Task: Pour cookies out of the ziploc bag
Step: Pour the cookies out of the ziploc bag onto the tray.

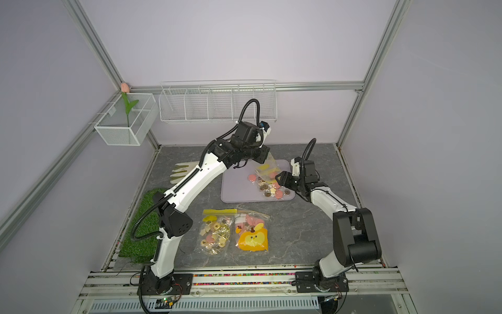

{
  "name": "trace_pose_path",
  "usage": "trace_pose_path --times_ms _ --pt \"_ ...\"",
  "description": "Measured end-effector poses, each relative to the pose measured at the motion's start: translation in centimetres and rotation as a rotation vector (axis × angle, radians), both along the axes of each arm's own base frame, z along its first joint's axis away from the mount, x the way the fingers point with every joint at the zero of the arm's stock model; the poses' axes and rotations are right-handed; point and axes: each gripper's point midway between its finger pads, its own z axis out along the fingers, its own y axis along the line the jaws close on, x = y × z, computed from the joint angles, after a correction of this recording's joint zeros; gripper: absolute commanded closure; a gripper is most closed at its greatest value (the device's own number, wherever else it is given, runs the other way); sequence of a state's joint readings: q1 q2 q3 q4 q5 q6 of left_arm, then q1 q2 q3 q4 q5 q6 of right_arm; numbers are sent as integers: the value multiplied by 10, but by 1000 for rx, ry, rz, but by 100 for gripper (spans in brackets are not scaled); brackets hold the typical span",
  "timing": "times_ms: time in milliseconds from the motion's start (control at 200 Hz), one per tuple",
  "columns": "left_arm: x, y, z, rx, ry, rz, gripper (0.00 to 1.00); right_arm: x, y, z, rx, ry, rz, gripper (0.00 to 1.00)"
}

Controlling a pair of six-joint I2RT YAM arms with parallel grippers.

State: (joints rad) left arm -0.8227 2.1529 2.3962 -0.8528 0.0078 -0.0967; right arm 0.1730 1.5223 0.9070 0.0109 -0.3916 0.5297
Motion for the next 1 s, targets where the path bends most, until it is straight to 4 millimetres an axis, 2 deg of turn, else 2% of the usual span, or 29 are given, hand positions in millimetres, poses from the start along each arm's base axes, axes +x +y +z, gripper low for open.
trace_pose_path --times_ms 110,255,375,570,770,1000 --pt "9 8 -7 -8 20 17 100 -12 -3 11 41 -43 16 37" --pt "17 20 -17 -33 72 32 100 -22 -11 11 123 -65 11 37" --pt "20 27 -17 -59 93 38 100 -24 -15 12 208 -82 6 37" --pt "12 30 -2 -117 103 18 100 -12 -11 28 337 -149 33 37" --pt "7 30 13 -158 97 2 100 0 -9 22 439 -146 33 37" --pt "3 28 17 -186 109 -16 100 11 -5 22 547 -153 36 37"
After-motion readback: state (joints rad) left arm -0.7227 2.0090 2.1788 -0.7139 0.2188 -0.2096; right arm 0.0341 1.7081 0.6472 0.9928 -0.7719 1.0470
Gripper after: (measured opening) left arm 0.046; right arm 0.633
